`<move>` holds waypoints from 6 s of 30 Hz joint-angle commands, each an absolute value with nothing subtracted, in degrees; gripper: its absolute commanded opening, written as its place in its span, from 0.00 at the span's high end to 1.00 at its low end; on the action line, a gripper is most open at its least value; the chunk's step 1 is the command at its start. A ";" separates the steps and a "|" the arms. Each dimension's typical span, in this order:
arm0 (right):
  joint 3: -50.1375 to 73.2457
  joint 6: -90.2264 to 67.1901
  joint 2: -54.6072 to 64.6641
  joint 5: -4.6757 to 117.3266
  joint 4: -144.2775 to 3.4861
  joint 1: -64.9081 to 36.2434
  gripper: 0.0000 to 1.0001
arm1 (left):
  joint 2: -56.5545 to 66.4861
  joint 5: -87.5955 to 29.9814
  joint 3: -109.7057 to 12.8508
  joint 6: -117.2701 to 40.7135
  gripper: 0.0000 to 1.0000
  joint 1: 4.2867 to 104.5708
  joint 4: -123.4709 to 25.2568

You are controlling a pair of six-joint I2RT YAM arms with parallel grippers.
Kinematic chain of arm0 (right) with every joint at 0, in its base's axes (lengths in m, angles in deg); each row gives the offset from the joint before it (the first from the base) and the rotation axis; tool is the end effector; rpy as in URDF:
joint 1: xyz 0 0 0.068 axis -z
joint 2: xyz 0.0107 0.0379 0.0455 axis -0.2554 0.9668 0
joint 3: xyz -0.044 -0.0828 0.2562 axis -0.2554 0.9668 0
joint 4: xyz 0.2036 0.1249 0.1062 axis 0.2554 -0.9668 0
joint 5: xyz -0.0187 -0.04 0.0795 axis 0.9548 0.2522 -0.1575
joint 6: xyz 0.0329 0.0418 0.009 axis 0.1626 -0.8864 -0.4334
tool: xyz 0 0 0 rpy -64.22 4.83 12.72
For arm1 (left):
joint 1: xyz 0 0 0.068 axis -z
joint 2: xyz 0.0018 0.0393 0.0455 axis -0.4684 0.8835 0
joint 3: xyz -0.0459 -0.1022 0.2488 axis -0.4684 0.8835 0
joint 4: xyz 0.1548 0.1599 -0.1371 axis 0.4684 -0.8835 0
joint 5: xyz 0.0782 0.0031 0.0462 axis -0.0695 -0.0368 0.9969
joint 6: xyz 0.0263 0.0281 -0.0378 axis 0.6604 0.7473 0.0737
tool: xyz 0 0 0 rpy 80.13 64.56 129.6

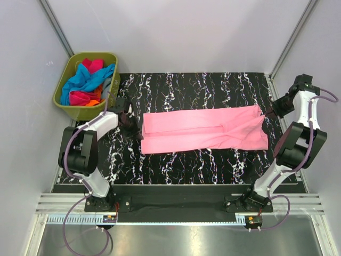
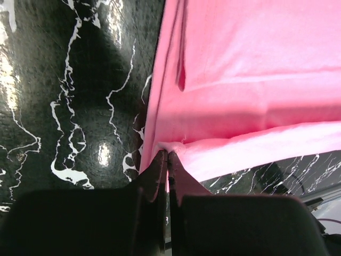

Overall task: Fold and stack the t-shirts
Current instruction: Fold the tshirt

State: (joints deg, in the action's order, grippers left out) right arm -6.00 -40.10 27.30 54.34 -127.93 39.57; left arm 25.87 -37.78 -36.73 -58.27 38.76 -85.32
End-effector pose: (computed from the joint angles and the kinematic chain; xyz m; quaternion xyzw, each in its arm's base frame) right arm 0.3411 -0.1509 0.2848 0.4769 0.8548 0.0994 0.1792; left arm 0.3120 -0.0704 0.1798 -0.1496 0.9624 -0.1999 0.1071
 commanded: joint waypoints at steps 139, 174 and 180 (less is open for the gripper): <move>6.51 -27.46 22.21 56.88 -122.63 44.42 0.45 | 17.00 -52.09 -34.96 -48.41 0.63 40.93 -77.67; 9.51 -25.89 35.48 43.66 -108.03 36.33 0.47 | 25.80 -50.87 -25.21 -48.93 0.68 40.94 -69.58; 4.06 -25.53 38.03 44.10 -108.29 36.33 0.47 | 21.85 -51.92 -27.23 -49.37 0.67 40.94 -70.55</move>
State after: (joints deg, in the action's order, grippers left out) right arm 8.36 -26.81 37.51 42.67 -109.42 36.18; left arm 25.70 -52.64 -26.26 -50.25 40.92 -70.43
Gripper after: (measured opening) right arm 0.535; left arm 0.325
